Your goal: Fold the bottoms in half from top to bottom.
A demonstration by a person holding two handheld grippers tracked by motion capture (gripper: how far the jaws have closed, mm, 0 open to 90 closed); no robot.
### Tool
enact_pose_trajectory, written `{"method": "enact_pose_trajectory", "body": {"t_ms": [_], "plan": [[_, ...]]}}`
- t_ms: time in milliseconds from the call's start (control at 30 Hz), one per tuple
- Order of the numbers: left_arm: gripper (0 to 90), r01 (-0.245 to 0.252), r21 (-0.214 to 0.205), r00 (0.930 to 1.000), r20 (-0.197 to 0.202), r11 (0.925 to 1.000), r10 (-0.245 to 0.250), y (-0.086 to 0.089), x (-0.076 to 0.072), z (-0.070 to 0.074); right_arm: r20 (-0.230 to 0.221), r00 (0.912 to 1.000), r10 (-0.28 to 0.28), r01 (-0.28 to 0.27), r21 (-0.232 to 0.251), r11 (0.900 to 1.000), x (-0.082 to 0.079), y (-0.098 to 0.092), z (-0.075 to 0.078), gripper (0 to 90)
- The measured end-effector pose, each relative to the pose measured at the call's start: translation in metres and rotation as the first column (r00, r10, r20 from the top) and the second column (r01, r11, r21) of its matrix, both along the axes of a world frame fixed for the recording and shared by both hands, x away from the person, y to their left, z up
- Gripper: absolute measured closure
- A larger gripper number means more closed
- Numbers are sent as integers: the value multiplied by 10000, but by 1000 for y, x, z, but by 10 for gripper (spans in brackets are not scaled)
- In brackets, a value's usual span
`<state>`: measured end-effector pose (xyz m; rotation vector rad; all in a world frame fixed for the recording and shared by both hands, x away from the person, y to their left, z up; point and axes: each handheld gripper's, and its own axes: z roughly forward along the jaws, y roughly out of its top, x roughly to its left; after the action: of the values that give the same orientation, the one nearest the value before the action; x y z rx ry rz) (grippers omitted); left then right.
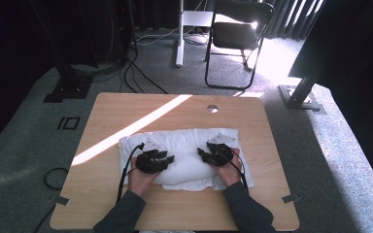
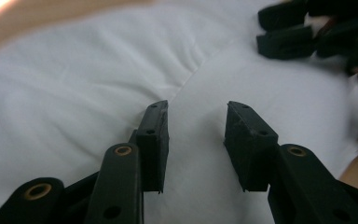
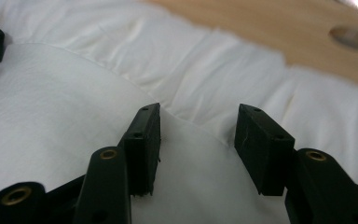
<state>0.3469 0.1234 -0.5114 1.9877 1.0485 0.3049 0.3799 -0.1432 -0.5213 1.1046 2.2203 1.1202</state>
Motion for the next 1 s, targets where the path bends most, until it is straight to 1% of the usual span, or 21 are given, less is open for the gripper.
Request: {"method": "enact_pose_trajectory", "body": {"t_ms": [33, 67, 100, 200, 267, 300, 333, 367, 400, 500, 567, 633, 700, 733, 767, 800, 833, 900, 933, 967, 1000], "plan": [[619, 26, 126, 10000, -50, 9999, -26, 0, 0, -8, 0, 10000, 0, 0, 0, 10000, 0, 0, 0, 500], [631, 26, 126, 10000, -50, 9999, -26, 0, 0, -8, 0, 10000, 0, 0, 0, 10000, 0, 0, 0, 500], [649, 35, -13, 10000, 78, 10000, -35, 7, -1, -24, -103, 9998, -148, 147, -51, 9999, -8, 2, -12, 500], [659, 106, 102, 9997, 219, 9999, -108, 8, -2, -27, -122, 9996, -270, 270, 0, 9996, -11, 3, -16, 500], [670, 181, 441, 9987, 460, 9989, -201, 6, -3, -29, -126, 9994, -333, 332, -98, 9994, -13, 5, -21, 500], [677, 206, 557, 9982, 557, 9982, -237, 6, -2, -30, -123, 9986, -511, 512, 34, 9987, -15, 6, -26, 502], [677, 193, 452, 9983, 546, 9988, -218, 6, -1, -33, -123, 9986, -511, 512, 34, 9987, -15, 6, -26, 502], [684, 219, 343, 9983, 527, 9992, -237, 8, 0, -34, -181, 9969, -772, 776, 228, 9967, -16, 7, -28, 504], [684, 250, 231, 9982, 541, 9994, -262, 10, 2, -35, -181, 9969, -772, 776, 228, 9967, -16, 7, -28, 504], [695, 272, 84, 9982, 538, 9996, -276, 14, 4, -36, -52, 9951, -984, 985, 106, 9951, -20, 12, -29, 509], [694, 249, -16, 9985, 478, 9997, -248, 15, 5, -36, 44, 9953, -965, 965, -24, 9953, -21, 14, -29, 509], [689, 159, -101, 9991, 391, 9998, -155, 16, 3, -33, -1, 9952, -977, 977, 13, 9952, -20, 14, -29, 509], [567, 156, -177, 9987, 486, 9997, -148, 17, 0, -26, -129, 9959, -897, 899, 112, 9959, -18, 12, -30, 509], [567, 41, -93, 9977, 683, 9999, -34, 19, -4, -20, -129, 9959, -897, 899, 112, 9959, -18, 12, -30, 509], [498, -433, -20, 9913, 1245, 9991, 432, 27, -11, -6, -158, 9962, -853, 855, 139, 9962, -17, 11, -30, 509], [462, -657, 6, 9873, 1452, 9978, 649, 31, -13, -1, -159, 9962, -853, 855, 137, 9962, -17, 11, -30, 509], [438, -657, 6, 9873, 1452, 9978, 649, 31, -13, -1, -159, 9962, -853, 855, 137, 9962, -17, 11, -30, 509], [416, -1425, 312, 9727, 1892, 9893, 1342, 47, -14, 9, -142, 9962, -862, 863, 113, 9962, -17, 12, -30, 508], [374, -1684, 355, 9688, 1905, 9851, 1587, 52, -12, 10, -143, 9961, -867, 869, 119, 9961, -17, 12, -30, 509], [374, -1975, 351, 9664, 1747, 9797, 1886, 61, -9, 10, -143, 9961, -867, 869, 119, 9961, -17, 12, -30, 509], [351, -2372, 278, 9624, 1432, 9711, 2310, 71, -4, 7, -144, 9961, -874, 876, 134, 9961, -17, 12, -30, 509]]}}
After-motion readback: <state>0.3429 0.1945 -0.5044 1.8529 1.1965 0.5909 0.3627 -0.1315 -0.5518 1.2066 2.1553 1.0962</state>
